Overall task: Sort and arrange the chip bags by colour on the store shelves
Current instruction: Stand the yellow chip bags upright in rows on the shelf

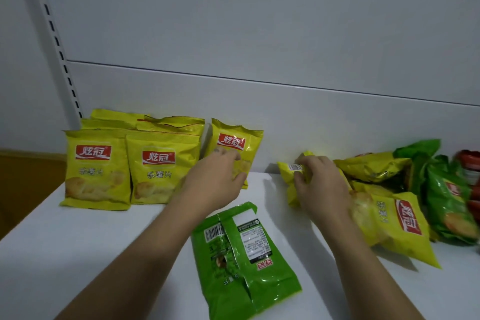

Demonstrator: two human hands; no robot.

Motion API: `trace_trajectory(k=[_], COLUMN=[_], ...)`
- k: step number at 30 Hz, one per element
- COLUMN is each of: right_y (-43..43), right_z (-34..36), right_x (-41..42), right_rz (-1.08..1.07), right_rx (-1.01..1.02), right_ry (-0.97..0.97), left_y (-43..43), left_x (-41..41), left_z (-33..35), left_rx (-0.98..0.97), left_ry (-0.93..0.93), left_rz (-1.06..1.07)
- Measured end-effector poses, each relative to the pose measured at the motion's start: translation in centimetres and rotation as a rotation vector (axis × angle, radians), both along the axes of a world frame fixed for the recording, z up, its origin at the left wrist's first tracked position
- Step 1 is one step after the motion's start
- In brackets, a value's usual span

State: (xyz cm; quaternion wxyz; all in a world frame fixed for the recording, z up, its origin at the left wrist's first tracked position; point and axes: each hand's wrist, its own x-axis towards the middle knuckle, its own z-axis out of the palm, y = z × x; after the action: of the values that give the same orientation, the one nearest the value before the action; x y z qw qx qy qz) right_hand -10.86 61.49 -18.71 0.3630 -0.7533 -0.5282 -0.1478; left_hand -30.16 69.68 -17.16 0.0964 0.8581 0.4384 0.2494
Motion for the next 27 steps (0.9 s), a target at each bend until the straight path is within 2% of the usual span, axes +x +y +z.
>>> trace_trajectory(k=[2,3,5,9,12,14,18,20,27], right_y=[0.4,0.8,2.1,5.6,7.3,7.9,8.7,9.1,9.3], right_z=[0.3,0.8,1.8,1.8,0.7,-0.2,-1.7,-1.9,-0.8], right_x=[-1.4,-2.0,-3.2,-3.9,-3.6,-3.7,-4.4,-4.5,-3.9], right_rz=[0.073,0.116,0.156,0.054,0.07,0.155,0.221,0.223,0.197], right_rx=[0.038,0.015,-0.094,-0.318,-0.39,-0.366,-0.286,-0.211,-0.14], right_ry=[-0.066,0.001,0.199,0.192,0.382,0.598,0.842,0.854,0.651], left_y=[0.2,0.2,-0.3,-1.3,-1.0,-0.5,0.6,1.1,1.3], left_x=[0.7,0.7,0.0,-2.9,-5.1,-6.3,-8.1,-8.5,-7.5], left_z=[-0.1,-0.1,-0.3,0.0,0.6,0.5,0.1,-0.2,-0.8], left_rx=[-0.062,-0.095,-0.144,-0.15,-0.077,0.003,0.143,0.205,0.206], left_ry=[0.005,-0.033,-0.116,-0.179,-0.339,-0.414,-0.45,-0.436,-0.362], left_rz=[0.026,0.036,0.035,-0.055,-0.026,0.014,0.064,0.094,0.018])
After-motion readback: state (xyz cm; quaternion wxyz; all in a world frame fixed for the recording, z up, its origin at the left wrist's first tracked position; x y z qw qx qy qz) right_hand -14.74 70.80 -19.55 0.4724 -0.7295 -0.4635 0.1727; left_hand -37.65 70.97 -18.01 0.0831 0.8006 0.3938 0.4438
